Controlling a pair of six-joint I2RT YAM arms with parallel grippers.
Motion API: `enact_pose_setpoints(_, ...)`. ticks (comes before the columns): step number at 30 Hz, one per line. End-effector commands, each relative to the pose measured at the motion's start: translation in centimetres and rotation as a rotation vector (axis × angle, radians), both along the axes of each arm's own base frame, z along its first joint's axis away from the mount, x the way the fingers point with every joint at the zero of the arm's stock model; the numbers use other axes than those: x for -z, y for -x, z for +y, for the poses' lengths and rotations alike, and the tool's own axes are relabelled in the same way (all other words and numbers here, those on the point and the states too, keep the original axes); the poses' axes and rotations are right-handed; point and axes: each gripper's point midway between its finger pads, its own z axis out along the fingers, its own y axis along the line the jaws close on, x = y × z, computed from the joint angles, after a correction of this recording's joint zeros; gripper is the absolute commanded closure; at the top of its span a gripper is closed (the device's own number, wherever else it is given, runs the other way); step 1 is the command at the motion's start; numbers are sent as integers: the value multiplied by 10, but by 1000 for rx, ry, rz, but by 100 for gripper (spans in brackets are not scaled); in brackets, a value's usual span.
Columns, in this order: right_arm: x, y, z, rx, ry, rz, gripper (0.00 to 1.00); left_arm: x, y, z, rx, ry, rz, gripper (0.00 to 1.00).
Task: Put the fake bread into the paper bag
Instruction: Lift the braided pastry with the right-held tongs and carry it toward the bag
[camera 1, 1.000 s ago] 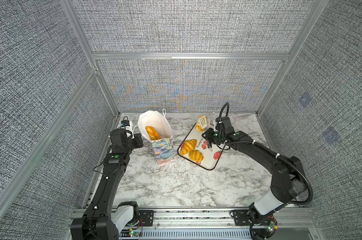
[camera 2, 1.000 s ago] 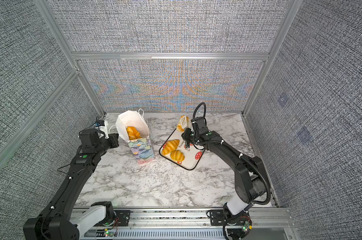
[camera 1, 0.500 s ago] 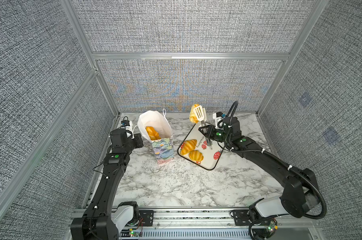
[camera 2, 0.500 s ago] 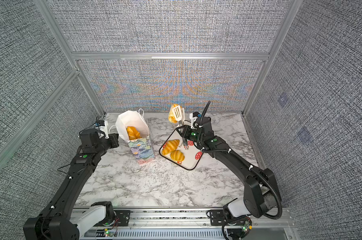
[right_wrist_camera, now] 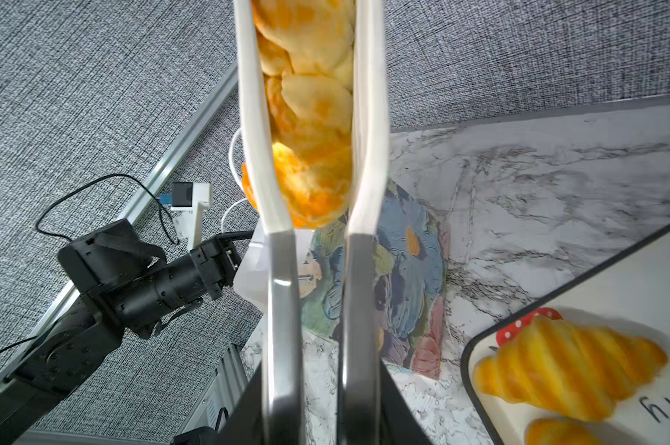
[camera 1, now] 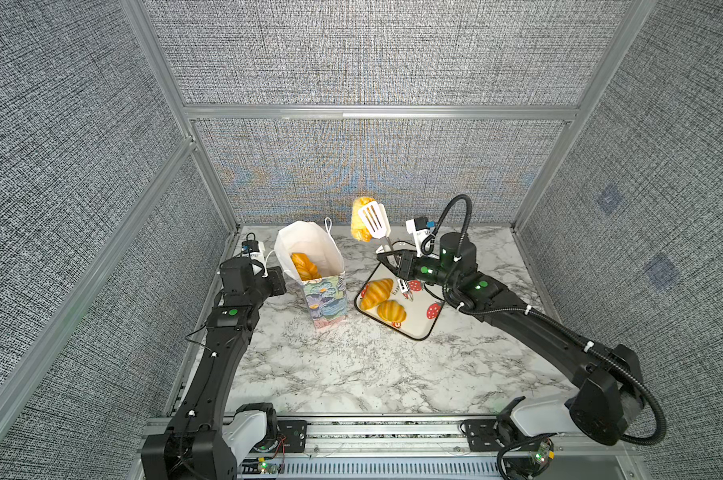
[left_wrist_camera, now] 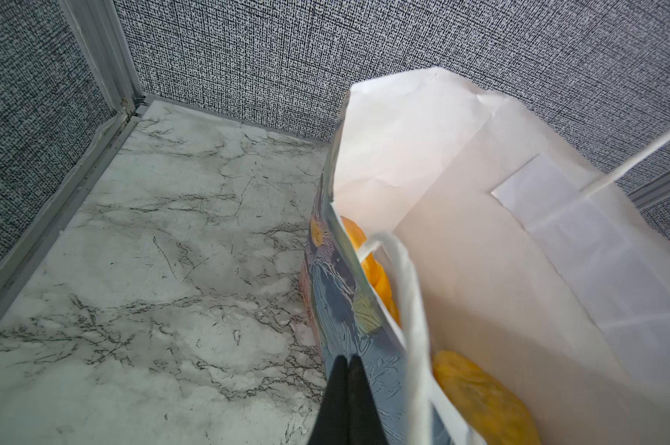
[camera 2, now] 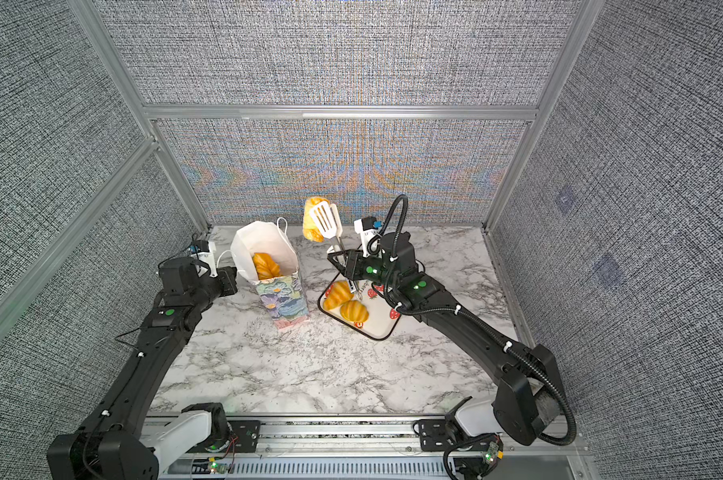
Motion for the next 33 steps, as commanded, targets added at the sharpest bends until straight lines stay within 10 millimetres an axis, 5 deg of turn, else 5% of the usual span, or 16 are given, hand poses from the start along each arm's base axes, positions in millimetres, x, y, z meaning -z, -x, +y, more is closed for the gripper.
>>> enact_pose_setpoints(1, -27, 8, 11, -40, -27, -109, 69, -3, -1, -2, 9, 2, -13, 100)
enact_pose_setpoints(14, -42, 42, 55, -190, 10, -177, 69, -2, 0, -1, 7, 0, -10, 100)
enact_pose_setpoints(33, -12, 55, 99, -290, 69, -116, 69, -1, 0, -1, 5, -1, -8, 100)
